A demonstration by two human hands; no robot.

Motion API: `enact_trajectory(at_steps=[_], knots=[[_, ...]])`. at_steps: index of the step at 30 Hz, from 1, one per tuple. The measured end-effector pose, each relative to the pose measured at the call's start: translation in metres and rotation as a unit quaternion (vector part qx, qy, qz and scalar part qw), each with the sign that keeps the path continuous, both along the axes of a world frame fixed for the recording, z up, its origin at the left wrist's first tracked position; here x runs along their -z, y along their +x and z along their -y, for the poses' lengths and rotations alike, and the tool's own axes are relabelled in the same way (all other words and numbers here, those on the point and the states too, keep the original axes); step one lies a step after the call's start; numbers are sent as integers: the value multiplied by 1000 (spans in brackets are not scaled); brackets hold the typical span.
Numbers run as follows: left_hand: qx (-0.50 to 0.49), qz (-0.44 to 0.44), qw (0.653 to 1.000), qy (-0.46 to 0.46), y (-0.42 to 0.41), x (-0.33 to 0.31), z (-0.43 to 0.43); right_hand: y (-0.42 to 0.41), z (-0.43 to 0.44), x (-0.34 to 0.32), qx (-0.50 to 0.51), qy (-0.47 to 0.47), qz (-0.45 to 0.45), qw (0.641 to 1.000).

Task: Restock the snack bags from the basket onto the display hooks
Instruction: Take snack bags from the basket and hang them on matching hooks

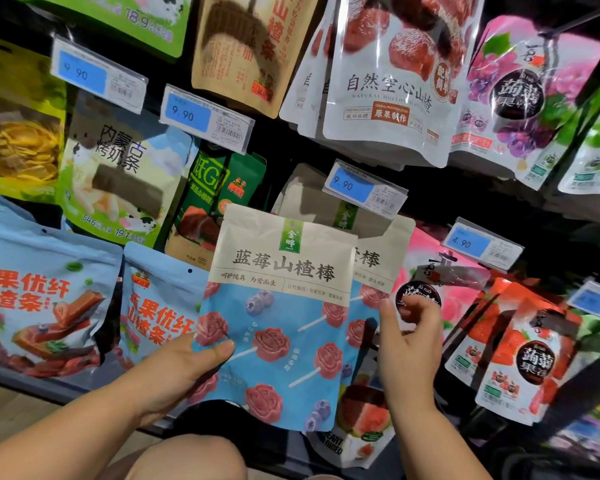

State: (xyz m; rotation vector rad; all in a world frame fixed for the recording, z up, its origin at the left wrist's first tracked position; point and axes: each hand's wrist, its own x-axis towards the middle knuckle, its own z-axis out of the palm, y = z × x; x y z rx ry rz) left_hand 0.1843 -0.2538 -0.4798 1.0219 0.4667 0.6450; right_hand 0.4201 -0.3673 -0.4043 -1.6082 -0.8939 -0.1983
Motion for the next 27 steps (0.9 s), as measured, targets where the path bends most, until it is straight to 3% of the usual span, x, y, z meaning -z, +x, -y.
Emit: enact_trajectory(at_steps=[2,4,8,14,27], knots=[[14,-7,999,28,3,2,-3,-11,5,-3,-68,-6,33,997],[21,-23,998,60,7,-1,-2,-16,6,-1,-125,-50,12,991],[30,-11,996,79,18,-6,1,-17,3,1,-161,-74,-116,977],[49,-37,993,99,30,-15,0,-16,-1,-11,-208,-27,-260,942],[23,-72,994,85,50,-35,-9,-7,-12,-15,-139,48,-290,946]])
